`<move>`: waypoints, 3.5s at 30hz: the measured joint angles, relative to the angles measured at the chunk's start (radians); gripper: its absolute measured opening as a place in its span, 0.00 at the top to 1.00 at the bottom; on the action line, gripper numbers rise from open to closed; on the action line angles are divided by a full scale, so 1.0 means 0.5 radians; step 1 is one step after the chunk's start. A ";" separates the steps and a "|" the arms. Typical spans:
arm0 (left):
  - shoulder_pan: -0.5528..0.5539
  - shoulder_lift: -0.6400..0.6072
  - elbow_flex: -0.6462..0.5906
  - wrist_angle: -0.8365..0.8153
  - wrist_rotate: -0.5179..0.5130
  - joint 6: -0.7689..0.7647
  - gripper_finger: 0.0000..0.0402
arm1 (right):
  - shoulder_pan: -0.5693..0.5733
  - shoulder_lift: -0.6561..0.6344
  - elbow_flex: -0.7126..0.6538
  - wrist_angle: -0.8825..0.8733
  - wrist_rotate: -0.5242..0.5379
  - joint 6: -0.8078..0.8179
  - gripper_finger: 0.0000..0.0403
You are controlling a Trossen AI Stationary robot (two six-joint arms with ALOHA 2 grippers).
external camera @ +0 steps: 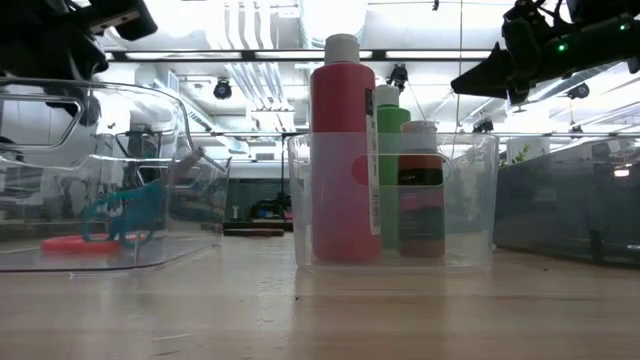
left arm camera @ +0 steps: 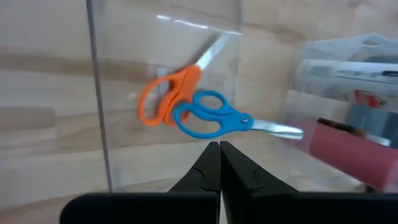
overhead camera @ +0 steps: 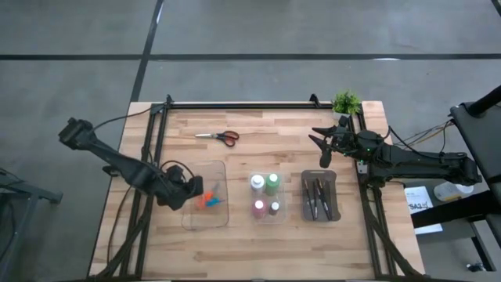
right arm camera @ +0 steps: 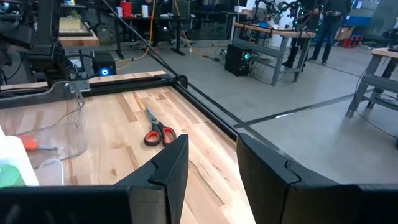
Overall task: Pick & Place Paint Supplies
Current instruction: Put the black scissors into the transparent bin
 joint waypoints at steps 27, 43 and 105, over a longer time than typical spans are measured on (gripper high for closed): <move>0.296 -0.013 0.089 -0.053 -0.230 0.349 0.72 | 0.000 -0.002 0.000 0.001 0.000 0.000 0.67; 1.425 0.284 0.386 0.458 0.100 2.216 0.71 | 0.001 -0.001 -0.001 0.001 0.000 0.000 0.67; 1.976 1.968 1.245 0.078 0.624 2.696 0.75 | 0.000 -0.002 0.000 0.001 0.000 0.000 0.67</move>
